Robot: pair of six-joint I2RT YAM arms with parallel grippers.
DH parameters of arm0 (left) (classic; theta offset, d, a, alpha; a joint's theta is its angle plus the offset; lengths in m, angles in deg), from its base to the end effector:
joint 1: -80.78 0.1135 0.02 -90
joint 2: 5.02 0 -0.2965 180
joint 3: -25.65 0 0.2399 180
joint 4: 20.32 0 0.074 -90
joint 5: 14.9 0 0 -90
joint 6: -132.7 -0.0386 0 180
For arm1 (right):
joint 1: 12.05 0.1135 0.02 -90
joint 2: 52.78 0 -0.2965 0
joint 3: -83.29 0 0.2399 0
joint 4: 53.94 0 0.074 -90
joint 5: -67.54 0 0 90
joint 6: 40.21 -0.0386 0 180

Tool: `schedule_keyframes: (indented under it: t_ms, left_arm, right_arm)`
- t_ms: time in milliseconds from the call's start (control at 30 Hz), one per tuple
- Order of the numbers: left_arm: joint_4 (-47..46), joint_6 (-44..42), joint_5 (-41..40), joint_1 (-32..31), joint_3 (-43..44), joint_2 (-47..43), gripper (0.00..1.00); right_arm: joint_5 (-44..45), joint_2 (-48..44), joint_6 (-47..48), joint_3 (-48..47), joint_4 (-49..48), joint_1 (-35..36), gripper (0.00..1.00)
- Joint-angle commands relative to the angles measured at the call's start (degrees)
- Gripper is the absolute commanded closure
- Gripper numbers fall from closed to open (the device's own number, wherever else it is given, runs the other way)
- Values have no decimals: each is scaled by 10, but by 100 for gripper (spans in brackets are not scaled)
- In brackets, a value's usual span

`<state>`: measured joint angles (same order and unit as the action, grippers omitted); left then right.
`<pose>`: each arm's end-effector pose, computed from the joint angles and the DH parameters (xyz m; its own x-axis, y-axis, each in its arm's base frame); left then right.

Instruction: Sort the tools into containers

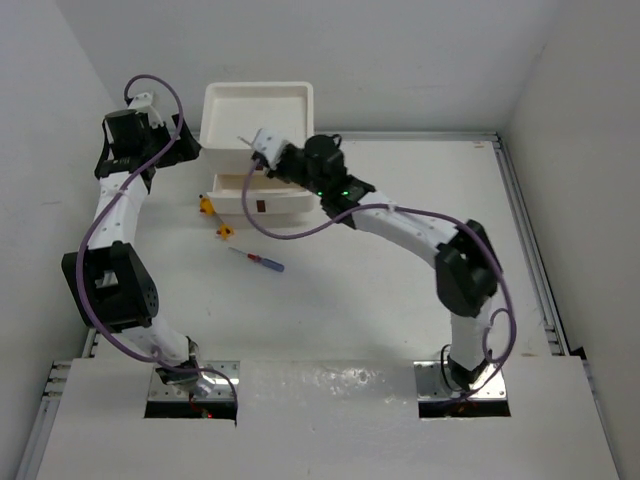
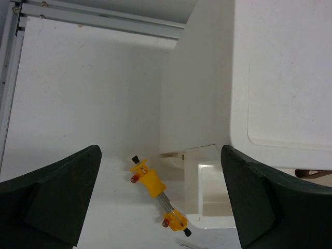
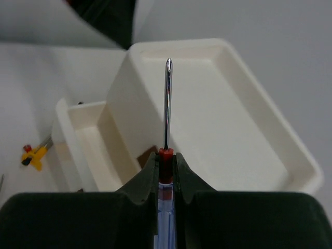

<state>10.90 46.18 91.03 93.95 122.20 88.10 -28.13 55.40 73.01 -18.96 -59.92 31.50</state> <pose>0.3665 0.0749 0.3721 -0.4542 -0.1662 -0.8753 -0.0103 0.9834 -0.1814 0.3333 0.3221 0.3705 0.2991 -0.2570 -0.9190 -0.6956 0.6005 -0.3943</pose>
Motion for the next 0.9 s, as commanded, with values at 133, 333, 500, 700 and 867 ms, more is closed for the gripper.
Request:
schedule_keyframes:
  t_ms: [133,333,500,700,867]
  left_arm:
    - [-21,-2,10,4,20,-2,4]
    - [-17,-4,15,3,19,1,4]
    - [-16,-5,19,4,20,4,4]
    - [-14,-3,24,4,21,3,4]
    - [-15,-3,23,4,23,-4,4]
  right_arm:
    - [-5,138,142,-117,58,32,100]
    - [55,191,153,-142,57,35,100]
    - [55,156,105,-112,36,38,55]
    - [71,95,51,-58,-4,43,39]
    - [37,1,-65,8,13,55,34]
